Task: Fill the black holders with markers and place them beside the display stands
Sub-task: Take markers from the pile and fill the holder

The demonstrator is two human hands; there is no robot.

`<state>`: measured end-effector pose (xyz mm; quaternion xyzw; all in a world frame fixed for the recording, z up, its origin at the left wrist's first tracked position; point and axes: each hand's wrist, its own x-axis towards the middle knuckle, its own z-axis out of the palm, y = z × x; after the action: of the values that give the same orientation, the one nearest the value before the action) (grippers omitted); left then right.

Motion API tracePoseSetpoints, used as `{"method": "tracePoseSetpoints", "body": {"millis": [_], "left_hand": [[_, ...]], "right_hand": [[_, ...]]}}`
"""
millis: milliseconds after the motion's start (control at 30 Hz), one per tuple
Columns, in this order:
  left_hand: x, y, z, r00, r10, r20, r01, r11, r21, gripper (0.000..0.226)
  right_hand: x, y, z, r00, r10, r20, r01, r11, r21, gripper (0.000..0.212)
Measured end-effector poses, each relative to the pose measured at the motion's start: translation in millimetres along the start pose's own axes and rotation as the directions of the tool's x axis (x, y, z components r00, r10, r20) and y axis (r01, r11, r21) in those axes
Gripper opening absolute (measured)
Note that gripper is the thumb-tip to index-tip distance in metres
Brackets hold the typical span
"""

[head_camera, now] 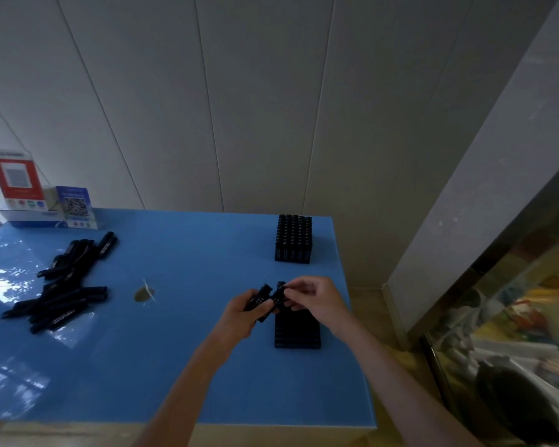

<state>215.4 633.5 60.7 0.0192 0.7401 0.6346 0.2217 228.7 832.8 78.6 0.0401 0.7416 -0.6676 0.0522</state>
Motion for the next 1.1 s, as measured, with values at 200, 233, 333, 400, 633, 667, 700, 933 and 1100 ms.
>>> {"method": "tracePoseSetpoints", "body": {"millis": [200,233,333,400,633,667,700,933,1100], "left_hand": [[2.1,-2.8,-7.4,0.99,-0.028,-0.136,0.015,0.995,-0.095,0.023],[0.6,-2.7,-10.6,0.99,-0.021,-0.139,0.006,0.994,-0.11,0.025],[-3.7,-2.6,-20.9,0.993,0.01,-0.116,-0.029,0.986,-0.162,0.032],[-4.5,-3.8,-26.7,0.993,0.014,-0.117,-0.034,0.985,-0.17,0.035],[-9.0,-3.1,-34.8,0.991,0.011,-0.136,-0.028,0.992,-0.121,0.029],[-9.5,-3.2,-35.4,0.991,0.01,-0.133,-0.026,0.992,-0.123,0.028],[-10.2,-3.6,-35.8,0.991,0.008,-0.13,-0.025,0.992,-0.126,0.027],[-12.9,-4.4,-40.2,0.992,-0.023,-0.121,0.005,0.99,-0.144,0.025],[-11.2,-2.5,-40.3,0.993,-0.022,-0.115,0.006,0.991,-0.137,0.021]], "right_hand": [[-6.3,4.6,-15.5,0.995,0.015,-0.096,-0.005,0.995,0.101,0.012],[-6.7,7.7,-20.3,0.993,0.009,-0.119,0.002,0.996,0.087,0.012],[-6.6,19.9,-35.3,0.982,-0.042,-0.186,0.033,0.998,-0.052,0.009],[-6.1,27.2,-42.8,0.975,-0.099,-0.197,0.056,0.976,-0.212,0.008],[-5.8,42.1,-45.3,0.971,-0.178,-0.158,0.066,0.839,-0.54,0.009],[-6.0,43.7,-43.2,0.971,-0.181,-0.153,0.065,0.825,-0.561,0.009],[-5.7,45.6,-40.5,0.97,-0.192,-0.147,0.073,0.811,-0.58,0.009],[-3.0,65.1,-28.8,0.969,-0.222,-0.106,0.091,0.725,-0.683,0.014],[-2.3,65.3,-28.1,0.959,-0.262,-0.109,0.109,0.696,-0.709,0.007]]}}
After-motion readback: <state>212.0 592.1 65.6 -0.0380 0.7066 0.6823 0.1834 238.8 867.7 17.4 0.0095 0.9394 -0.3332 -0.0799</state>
